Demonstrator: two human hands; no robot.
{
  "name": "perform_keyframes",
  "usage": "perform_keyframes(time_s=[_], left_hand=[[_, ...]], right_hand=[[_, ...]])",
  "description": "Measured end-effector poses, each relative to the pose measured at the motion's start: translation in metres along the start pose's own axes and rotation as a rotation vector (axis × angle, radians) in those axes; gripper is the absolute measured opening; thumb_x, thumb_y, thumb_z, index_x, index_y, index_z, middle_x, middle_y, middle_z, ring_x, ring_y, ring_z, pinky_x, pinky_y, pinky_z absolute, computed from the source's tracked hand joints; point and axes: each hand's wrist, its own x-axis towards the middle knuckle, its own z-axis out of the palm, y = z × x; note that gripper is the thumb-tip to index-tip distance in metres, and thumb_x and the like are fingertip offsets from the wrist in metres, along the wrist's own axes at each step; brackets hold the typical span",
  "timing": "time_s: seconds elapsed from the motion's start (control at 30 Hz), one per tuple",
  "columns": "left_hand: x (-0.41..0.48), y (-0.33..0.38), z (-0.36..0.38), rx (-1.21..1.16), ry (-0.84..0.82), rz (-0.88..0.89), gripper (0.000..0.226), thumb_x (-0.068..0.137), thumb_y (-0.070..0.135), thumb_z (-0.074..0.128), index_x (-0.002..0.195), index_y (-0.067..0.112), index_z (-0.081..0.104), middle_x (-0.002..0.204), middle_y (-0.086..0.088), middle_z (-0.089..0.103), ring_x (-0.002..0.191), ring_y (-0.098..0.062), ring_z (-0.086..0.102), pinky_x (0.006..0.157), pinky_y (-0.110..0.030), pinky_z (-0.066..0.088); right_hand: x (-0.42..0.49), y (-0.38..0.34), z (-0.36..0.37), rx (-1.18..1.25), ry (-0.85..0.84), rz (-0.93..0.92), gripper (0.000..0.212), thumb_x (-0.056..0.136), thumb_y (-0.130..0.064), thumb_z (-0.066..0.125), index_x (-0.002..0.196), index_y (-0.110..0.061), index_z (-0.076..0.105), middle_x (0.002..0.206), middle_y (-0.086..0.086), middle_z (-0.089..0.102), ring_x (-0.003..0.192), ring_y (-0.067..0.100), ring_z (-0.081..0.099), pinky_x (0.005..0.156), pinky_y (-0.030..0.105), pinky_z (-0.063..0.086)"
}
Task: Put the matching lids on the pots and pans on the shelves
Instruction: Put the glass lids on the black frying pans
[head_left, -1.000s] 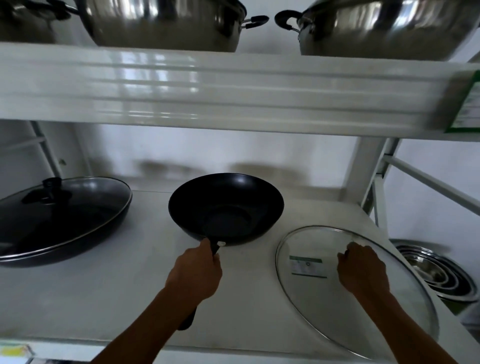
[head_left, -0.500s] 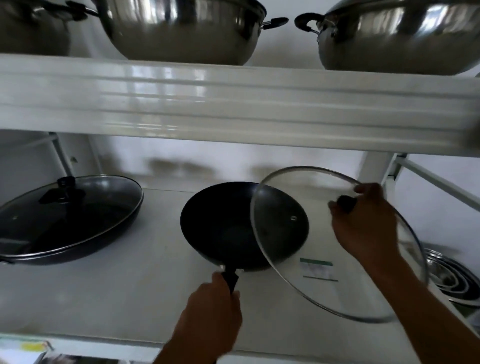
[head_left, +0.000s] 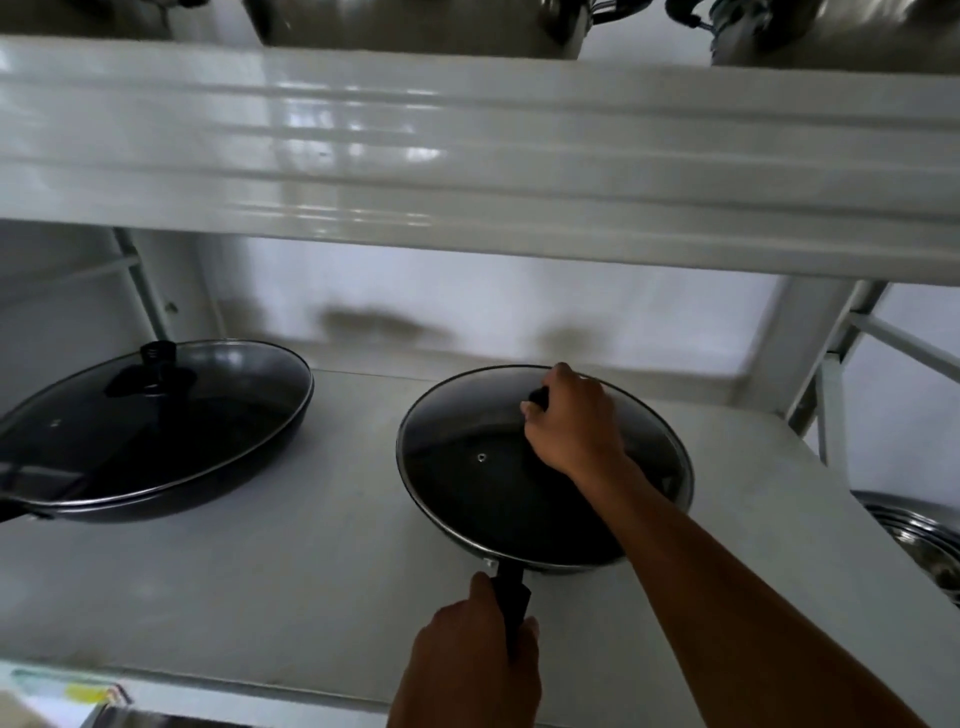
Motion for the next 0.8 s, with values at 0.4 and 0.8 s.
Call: perform_keyframes(time_s=[0.4, 0.8], left_hand=[[0.0, 0.002, -0.002, -0.005, -0.081, -0.034, 0.036, 0.096, 0.041, 0.045, 0.128, 0.024, 0.043, 0.094, 0.013, 0.057, 0.107, -0.012, 0.061, 0.077, -0.018, 0.039], [0.01, -0.003, -0.008, -0.161, -0.085, 0.034, 0.026, 0.097, 0.038, 0.043, 0.104, 0.018, 0.058, 0.103, 0.0, 0.068, 0.092, -0.012, 0.064, 0.079, -0.022, 0.048]], right_hand=[[0.004, 0.0, 0.007, -0.049, -0.001, -0.02, 0.035, 0.087, -0.03, 0.064, 0.111, -0.006, 0.054, 0.112, 0.018, 0.067, 0.11, 0.038, 0.059, 0.089, 0.04, 0.045], [-0.041, -0.032, -0.001, -0.231, 0.037, -0.059, 0.059, 0.091, -0.047, 0.051, 0.141, -0.015, 0.041, 0.147, 0.015, 0.039, 0.132, 0.041, 0.035, 0.106, 0.049, 0.037]])
